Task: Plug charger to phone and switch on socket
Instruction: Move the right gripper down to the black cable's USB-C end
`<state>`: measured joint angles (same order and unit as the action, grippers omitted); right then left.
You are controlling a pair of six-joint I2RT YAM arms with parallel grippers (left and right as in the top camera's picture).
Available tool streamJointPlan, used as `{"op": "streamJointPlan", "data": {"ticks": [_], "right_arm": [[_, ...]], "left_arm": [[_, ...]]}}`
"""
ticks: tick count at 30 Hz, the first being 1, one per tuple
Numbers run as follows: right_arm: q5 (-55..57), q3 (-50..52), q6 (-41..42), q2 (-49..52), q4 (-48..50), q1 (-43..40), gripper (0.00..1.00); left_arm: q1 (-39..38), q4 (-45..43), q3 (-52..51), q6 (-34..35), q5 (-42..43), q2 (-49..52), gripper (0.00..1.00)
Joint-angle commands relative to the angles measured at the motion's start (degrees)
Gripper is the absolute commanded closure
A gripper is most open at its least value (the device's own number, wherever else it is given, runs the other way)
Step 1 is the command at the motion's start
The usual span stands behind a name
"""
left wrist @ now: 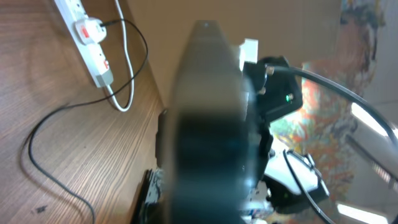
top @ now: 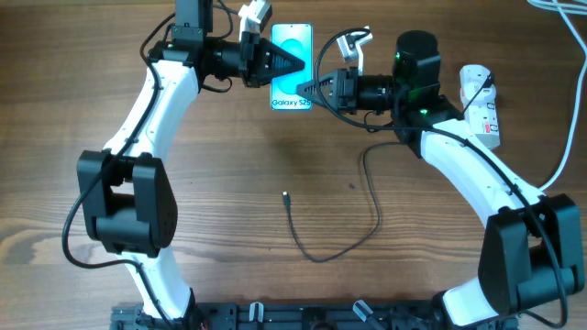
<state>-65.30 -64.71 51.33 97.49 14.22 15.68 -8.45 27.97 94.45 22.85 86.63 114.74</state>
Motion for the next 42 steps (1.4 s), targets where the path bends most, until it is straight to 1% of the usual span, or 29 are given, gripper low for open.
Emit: {"op": "streamJointPlan", "data": {"ticks": [1, 3, 6, 7, 8, 9, 10, 11, 12, 13, 14, 15, 16, 17, 18, 20, 24, 26, 30, 31, 33, 37, 39, 41, 42], "right_arm": [[2.51, -0.31, -0.46, 0.13, -0.24, -0.98, 0.39], [2.73, -0.31, -2.27, 0.13, -0.28, -1.36, 0.27], [2.60, -0.31, -7.32, 0.13, -2.91, -1.77, 0.17], [2.67, -0.31, -10.49, 0.13, -5.84, -1.77, 0.13], [2.75, -0.31, -14.73, 0.13, -9.84, -1.77, 0.08], [3.93, -0.31, -19.56, 0.13, -15.34, -1.77, 0.06], [6.49, -0.31, -24.39, 0.13, -21.64, -1.77, 0.04], [10.49, -0.31, -28.85, 0.13, -28.06, -1.77, 0.00], [19.32, -0.31, -33.59, 0.13, -37.16, -1.73, 0.00], [25.70, -0.31, -35.12, 0.13, -42.14, -1.73, 0.00], [30.53, -0.31, -35.32, 0.13, -45.55, -1.70, 0.00], [35.30, -0.13, -35.36, 0.13, -49.07, -1.70, 0.00], [37.11, 0.09, -35.58, 0.13, -51.12, -1.70, 0.00], [37.20, 0.52, -36.20, 0.13, -52.04, -1.70, 0.00], [37.20, 0.92, -36.26, 0.13, -53.00, -1.70, 0.00], [37.22, 1.42, -36.33, 0.13, -54.21, -1.66, 0.00], [37.24, 1.44, -36.52, 0.13, -56.00, -1.40, 0.00], [37.22, 1.44, -37.46, 0.13, -56.37, -1.01, 0.01], [37.22, 1.44, -37.83, 0.13, -56.81, -0.52, 0.00], [37.24, 1.44, -37.86, 0.13, -56.72, -0.52, 0.00], [37.24, 1.44, -37.88, 0.13, -56.54, -0.52, 0.00], [37.22, 1.44, -37.88, 0.13, -56.52, -0.52, 0.00], [37.20, 1.44, -38.34, 0.13, -56.52, -0.52, 0.00], [37.20, 1.44, -39.36, 0.13, -56.22, -0.52, 0.01], [37.18, 1.44, -39.30, 0.13, -55.54, -0.55, 0.00]], "left_arm": [[0.52, -0.09, 0.81, -0.04, 3.06, -2.56, 0.96], [0.52, -0.07, 0.81, -0.11, -0.22, -2.56, 0.96], [0.52, 2.21, 0.39, -0.13, -12.07, -2.56, 0.96], [0.42, 6.19, 0.37, -0.87, -19.19, -2.45, 0.96], [0.17, 11.23, 0.37, -3.98, -26.67, -2.45, 0.96], [-0.15, 15.52, 0.37, -6.47, -33.59, -2.45, 0.96], [-0.76, 19.98, 0.37, -7.91, -42.25, -2.45, 0.96], [-1.49, 23.78, 0.37, -7.87, -51.45, -2.29, 0.96], [-2.84, 27.85, 0.37, -7.89, -61.29, -1.97, 0.96], [-3.93, 29.97, 0.37, -7.87, -65.92, -1.66, 0.96], [-5.09, 31.39, 0.35, -7.87, -68.59, -1.25, 0.96], [-6.60, 31.98, 0.26, -7.85, -70.31, -0.55, 0.96], [-7.96, 32.04, 0.26, -7.56, -71.43, 0.07, 0.95], [-9.44, 31.69, 0.26, -7.41, -73.02, 0.76, 0.95], [-10.95, 31.23, 0.26, -6.75, -75.32, 1.73, 0.92], [-13.42, 30.51, 0.26, -3.76, -79.32, 3.72, 0.90], [-16.04, 29.24, 0.26, -2.45, -79.76, 7.65, 0.92], [-16.44, 28.96, 0.26, -2.43, -79.91, 9.22, 0.94], [-16.41, 28.30, 0.26, -2.43, -79.91, 10.62, 0.94], [-16.46, 28.20, 0.26, -2.43, -79.91, 11.04, 0.92], [-16.72, 28.24, 0.26, -2.40, -79.91, 11.39, 0.87], [-16.83, 28.48, 0.26, -2.43, -79.89, 11.41, 0.86], [-16.83, 28.59, 0.26, -2.43, -79.89, 11.39, 0.86], [-16.85, 28.65, 0.26, -2.47, -79.89, 11.39, 0.95], [-16.83, 28.65, 0.26, -2.45, -79.80, 11.39, 0.96]]}}
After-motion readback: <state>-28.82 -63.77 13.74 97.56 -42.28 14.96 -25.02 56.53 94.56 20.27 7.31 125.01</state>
